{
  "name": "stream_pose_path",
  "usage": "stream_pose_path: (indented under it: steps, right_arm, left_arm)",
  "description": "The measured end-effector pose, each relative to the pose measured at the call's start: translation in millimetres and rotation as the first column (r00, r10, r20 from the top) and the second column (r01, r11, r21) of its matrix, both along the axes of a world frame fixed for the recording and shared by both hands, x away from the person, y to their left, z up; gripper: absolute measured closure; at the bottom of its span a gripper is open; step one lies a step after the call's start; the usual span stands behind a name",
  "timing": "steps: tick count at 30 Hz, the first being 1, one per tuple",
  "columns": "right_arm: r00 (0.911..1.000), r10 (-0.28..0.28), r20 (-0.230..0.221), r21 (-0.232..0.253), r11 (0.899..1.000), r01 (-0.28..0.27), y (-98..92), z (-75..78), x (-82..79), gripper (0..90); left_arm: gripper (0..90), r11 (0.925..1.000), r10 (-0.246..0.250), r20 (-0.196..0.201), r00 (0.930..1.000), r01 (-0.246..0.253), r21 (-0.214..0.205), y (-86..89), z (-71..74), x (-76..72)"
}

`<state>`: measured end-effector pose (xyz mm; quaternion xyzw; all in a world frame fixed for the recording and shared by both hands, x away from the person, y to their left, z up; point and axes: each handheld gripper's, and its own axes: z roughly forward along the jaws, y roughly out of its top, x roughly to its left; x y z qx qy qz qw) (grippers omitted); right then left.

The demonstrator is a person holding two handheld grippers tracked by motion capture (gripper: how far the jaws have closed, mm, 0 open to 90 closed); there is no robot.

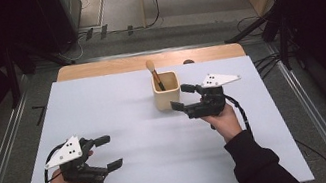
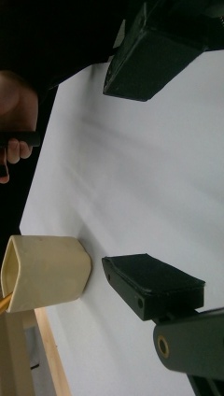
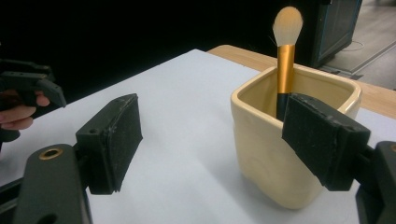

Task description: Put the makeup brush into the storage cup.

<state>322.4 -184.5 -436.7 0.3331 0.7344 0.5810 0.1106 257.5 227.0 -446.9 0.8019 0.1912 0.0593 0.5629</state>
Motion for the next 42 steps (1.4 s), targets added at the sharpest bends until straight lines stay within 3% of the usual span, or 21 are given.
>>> stream_pose_path:
  steps: [7,9,15,19,34,42]
  right_arm:
    - [0.9997,-0.01,0.023,0.017,1.0,0.01,-7.7,-4.7,-13.2,20.1]
    - [0.9994,-0.009,0.034,-0.011,1.0,0.01,-8.3,-5.0,-17.4,20.1]
    - [0.9994,-0.017,0.03,-0.014,1.0,0.017,-13.5,-12.1,-25.0,19.3]
    - [0.9996,-0.002,0.029,0.004,1.0,0.002,-15.8,-13.8,-29.8,18.6]
    - [0.9979,0.053,0.038,-0.006,0.999,-0.053,-23.9,-23.5,-53.1,15.6]
    - [0.9973,0.039,0.063,-0.007,0.999,-0.038,-34.2,-24.7,-69.6,15.6]
  left_arm:
    - [15.7,1.0,-0.001,-0.002,1.0,0.001,0.002,-0.2,-0.2,0.5]
    - [15.8,1.0,-0.003,-0.005,1.0,0.003,0.004,-0.8,-0.2,0.5]
    - [15.7,0.9999,-0.013,0.0,0.9999,0.013,0.006,-2.3,-0.3,0.1]
    - [15.7,0.9999,-0.01,0.003,0.9999,0.01,0.004,-1.8,-0.1,0.1]
    - [15.7,1.0,-0.003,0.008,1.0,0.003,-0.002,-0.8,0.9,0.5]
    - [15.7,1.0,0.0,0.009,1.0,0.0,-0.005,0.0,1.5,0.2]
